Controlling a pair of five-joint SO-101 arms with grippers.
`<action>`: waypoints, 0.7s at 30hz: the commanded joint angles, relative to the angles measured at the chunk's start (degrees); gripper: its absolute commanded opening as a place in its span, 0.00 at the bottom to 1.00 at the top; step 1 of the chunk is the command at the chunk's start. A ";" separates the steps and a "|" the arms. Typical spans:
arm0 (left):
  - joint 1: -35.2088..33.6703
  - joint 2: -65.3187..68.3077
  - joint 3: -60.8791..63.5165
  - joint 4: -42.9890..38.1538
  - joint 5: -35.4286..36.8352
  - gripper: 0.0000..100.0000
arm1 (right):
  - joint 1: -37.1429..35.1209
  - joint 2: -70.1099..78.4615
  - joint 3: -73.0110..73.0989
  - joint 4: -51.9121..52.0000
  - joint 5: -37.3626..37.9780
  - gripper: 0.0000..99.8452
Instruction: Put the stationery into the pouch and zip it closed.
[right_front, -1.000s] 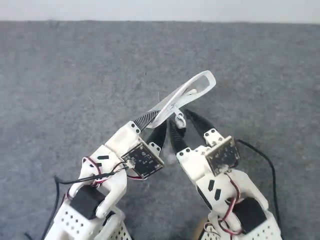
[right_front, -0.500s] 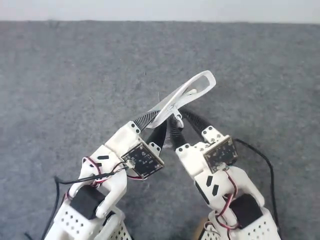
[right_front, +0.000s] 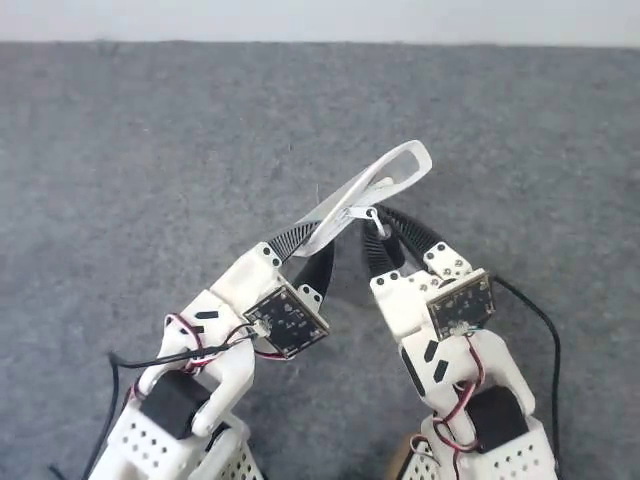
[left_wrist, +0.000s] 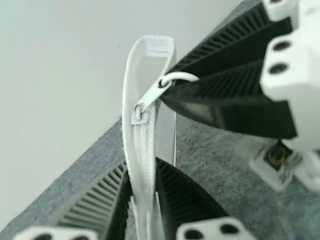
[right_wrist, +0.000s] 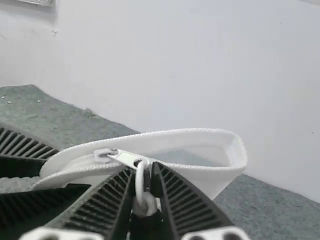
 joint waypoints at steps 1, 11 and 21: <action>-0.62 -0.88 -0.92 -0.88 0.44 0.01 | 3.38 0.22 -0.35 -2.42 -0.18 0.01; -0.62 -0.88 -0.92 -0.88 0.44 0.01 | 8.66 12.53 -3.78 -7.96 -2.20 0.01; -0.62 -0.88 -0.92 -0.88 0.44 0.01 | 14.46 23.16 -10.37 -8.75 -8.35 0.01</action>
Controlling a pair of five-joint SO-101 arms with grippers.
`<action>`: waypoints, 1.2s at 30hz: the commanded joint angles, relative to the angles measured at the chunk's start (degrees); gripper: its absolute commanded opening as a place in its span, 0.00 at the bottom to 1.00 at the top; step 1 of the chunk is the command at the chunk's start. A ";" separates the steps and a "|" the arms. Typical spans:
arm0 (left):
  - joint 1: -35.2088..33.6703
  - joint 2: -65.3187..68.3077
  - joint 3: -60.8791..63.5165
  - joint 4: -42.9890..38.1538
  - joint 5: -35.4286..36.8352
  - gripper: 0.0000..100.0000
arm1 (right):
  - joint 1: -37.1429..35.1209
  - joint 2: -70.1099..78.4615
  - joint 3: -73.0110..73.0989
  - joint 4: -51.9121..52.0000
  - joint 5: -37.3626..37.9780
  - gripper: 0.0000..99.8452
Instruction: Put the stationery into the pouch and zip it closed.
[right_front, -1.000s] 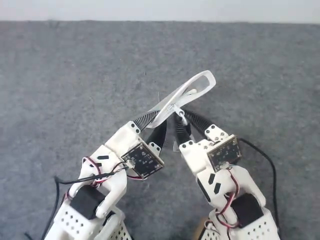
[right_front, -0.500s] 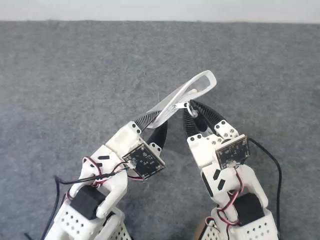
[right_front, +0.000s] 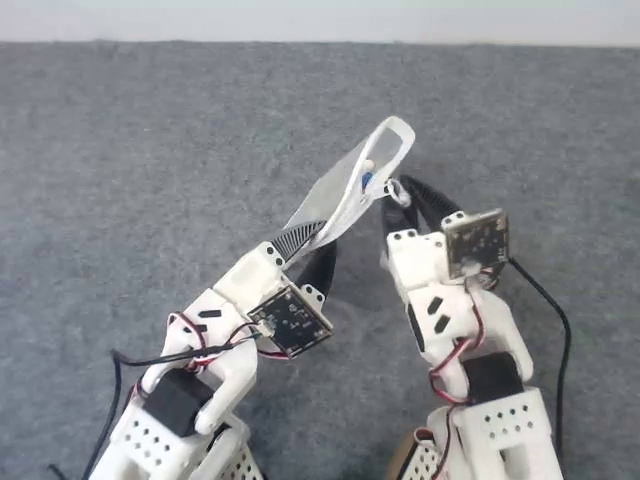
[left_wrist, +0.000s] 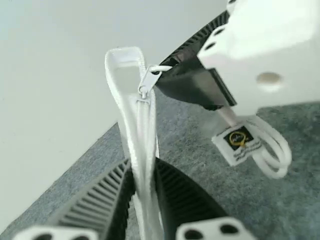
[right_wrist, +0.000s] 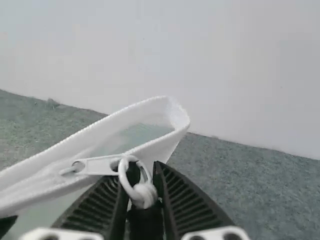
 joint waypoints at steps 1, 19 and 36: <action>-0.62 -1.32 -0.92 -0.35 0.62 0.01 | 4.70 1.98 -4.31 -1.27 -1.76 0.01; -0.62 -1.32 -0.92 -0.26 0.62 0.01 | 6.11 13.14 -7.56 -12.70 2.20 0.01; -0.62 -1.32 -0.92 -0.26 0.62 0.01 | 11.74 31.60 -20.57 -12.88 2.02 0.01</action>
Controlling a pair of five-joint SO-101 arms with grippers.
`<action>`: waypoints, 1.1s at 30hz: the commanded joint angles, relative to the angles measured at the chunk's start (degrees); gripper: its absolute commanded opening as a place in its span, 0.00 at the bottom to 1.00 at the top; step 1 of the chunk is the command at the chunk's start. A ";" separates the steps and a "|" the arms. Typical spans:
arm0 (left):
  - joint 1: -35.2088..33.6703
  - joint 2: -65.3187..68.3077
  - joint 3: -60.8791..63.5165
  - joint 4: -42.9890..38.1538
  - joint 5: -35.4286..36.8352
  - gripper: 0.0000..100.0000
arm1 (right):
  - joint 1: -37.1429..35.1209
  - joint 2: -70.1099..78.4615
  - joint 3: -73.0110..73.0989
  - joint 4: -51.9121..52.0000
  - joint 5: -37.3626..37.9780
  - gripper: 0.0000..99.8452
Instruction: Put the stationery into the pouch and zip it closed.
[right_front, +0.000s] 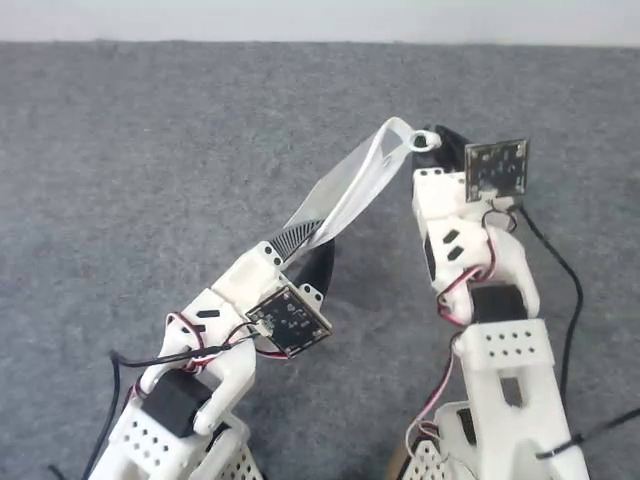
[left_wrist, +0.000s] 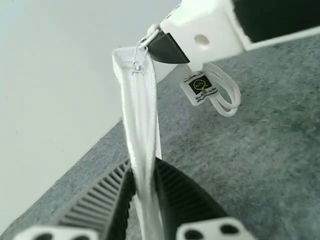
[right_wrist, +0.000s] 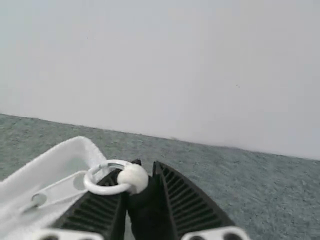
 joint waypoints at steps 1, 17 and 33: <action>-0.70 -1.23 -0.92 -0.26 0.70 0.01 | 3.21 3.91 -5.80 -1.54 0.62 0.01; -0.70 -1.23 -0.84 -0.18 0.70 0.01 | 6.02 21.32 -17.76 -1.63 0.44 0.01; -0.70 -1.23 -0.84 -0.18 0.70 0.01 | 8.84 30.81 -21.98 -1.10 -2.20 0.01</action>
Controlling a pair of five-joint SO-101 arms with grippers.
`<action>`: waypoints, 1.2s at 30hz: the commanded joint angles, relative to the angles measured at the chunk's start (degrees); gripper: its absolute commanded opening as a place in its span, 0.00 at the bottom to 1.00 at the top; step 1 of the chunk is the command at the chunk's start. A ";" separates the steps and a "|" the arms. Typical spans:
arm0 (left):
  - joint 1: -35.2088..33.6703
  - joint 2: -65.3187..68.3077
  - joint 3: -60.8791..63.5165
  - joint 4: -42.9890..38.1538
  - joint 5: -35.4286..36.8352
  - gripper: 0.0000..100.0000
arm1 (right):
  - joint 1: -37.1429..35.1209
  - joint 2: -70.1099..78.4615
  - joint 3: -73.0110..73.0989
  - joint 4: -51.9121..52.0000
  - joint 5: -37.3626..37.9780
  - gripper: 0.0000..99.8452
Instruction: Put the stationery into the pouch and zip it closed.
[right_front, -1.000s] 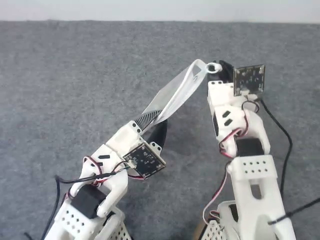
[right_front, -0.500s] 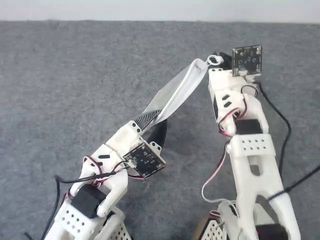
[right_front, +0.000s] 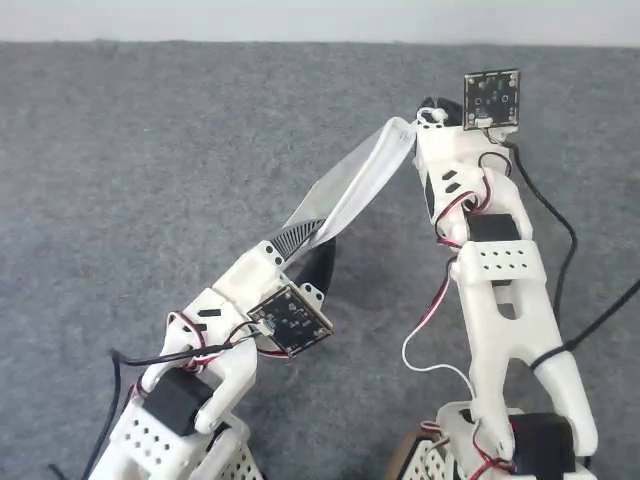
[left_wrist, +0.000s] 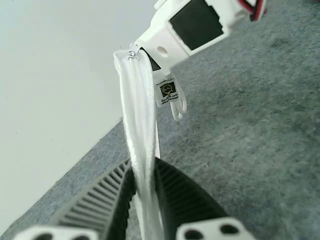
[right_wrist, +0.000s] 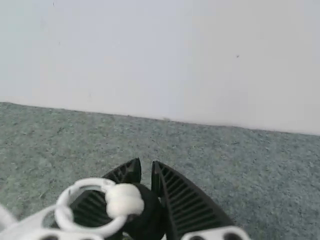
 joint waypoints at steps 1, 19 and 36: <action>-0.62 -1.32 -0.84 -0.09 0.70 0.01 | 5.67 3.56 -3.25 -1.27 -1.14 0.01; -0.26 -1.32 -0.92 0.44 0.70 0.01 | 5.76 14.37 -6.86 0.40 -4.04 0.01; -0.62 -1.32 -1.19 0.44 11.52 0.14 | -3.47 -7.69 7.38 11.38 -3.69 0.20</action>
